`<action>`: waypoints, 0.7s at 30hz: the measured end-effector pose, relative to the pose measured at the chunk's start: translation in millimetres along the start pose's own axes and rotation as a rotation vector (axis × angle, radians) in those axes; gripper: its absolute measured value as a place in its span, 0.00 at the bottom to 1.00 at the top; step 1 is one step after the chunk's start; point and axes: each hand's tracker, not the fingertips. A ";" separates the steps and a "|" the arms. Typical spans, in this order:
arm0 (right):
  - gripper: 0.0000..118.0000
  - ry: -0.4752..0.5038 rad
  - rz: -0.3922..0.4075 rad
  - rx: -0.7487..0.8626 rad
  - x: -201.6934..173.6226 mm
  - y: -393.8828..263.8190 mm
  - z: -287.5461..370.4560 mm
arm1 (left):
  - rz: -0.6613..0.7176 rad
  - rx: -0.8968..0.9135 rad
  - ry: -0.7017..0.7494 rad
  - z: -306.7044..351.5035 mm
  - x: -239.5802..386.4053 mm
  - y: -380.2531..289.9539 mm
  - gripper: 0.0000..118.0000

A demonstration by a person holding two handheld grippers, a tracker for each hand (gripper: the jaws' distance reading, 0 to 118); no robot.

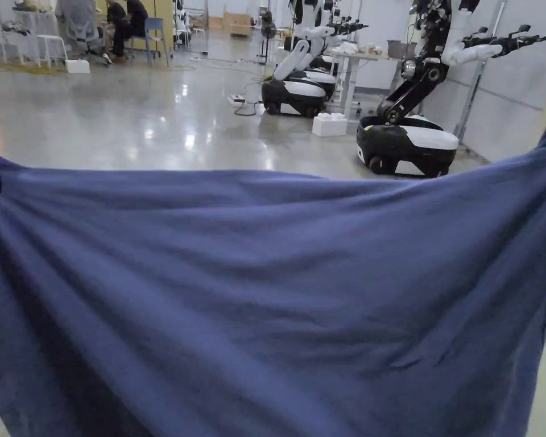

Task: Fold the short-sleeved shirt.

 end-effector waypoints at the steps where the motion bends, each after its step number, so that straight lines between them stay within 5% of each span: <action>1: 0.05 0.004 -0.008 0.010 5.1 12.1 -2.4 | 0.010 0.013 0.003 -3.5 0.6 14.0 0.04; 9: 0.05 -0.009 -0.137 0.088 38.1 100.1 -78.8 | -0.035 0.052 0.096 -65.3 26.1 138.3 0.03; 21: 0.05 -0.118 -0.188 0.220 31.1 190.5 -207.8 | -0.095 0.241 0.191 -158.5 63.6 249.0 0.03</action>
